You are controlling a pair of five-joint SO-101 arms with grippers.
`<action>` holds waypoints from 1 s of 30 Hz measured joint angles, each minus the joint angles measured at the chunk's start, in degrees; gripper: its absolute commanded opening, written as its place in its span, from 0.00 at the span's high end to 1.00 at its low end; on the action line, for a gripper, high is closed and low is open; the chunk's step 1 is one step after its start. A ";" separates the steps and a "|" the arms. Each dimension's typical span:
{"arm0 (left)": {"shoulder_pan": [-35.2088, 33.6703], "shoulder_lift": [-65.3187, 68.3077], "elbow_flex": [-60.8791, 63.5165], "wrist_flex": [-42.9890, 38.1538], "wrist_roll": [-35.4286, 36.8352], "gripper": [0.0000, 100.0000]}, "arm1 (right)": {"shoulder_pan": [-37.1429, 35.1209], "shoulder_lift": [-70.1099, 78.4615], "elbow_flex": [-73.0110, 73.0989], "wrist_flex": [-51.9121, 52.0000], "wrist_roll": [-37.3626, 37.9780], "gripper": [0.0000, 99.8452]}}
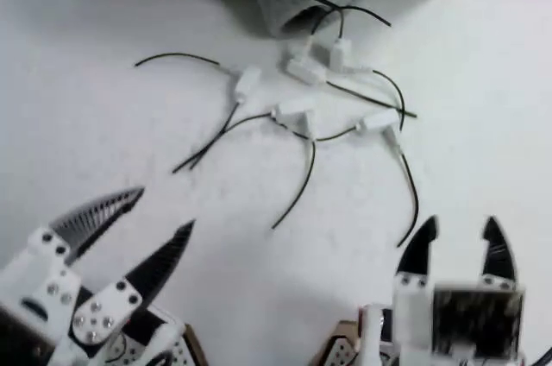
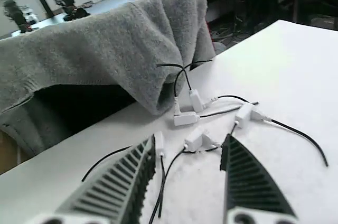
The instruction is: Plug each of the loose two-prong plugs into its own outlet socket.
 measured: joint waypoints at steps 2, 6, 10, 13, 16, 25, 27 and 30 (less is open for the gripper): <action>-4.04 -7.30 8.00 -3.16 0.00 0.80 | -3.34 -4.40 4.92 -1.32 0.18 0.79; -12.66 -19.52 25.05 -9.76 0.00 0.80 | -4.48 -8.44 14.59 -4.75 4.40 0.79; -18.02 -19.52 37.89 -15.38 0.00 0.80 | -5.36 -8.97 22.15 -6.15 8.62 0.79; -20.31 -19.60 45.71 -20.31 0.00 0.83 | -5.54 -8.97 26.81 -7.30 11.34 0.79; -20.48 -19.60 52.84 -23.82 0.00 0.95 | -5.54 -8.97 32.18 -10.02 14.68 0.83; -20.66 -19.52 64.88 -26.99 0.00 0.95 | -5.63 -8.97 47.30 -20.84 17.32 0.98; -21.10 -19.52 66.55 -26.99 0.00 0.96 | -5.63 -8.97 50.90 -22.15 17.32 0.98; -24.00 -19.52 68.22 -26.99 3.78 0.97 | -5.63 -8.97 55.47 -24.53 13.63 0.98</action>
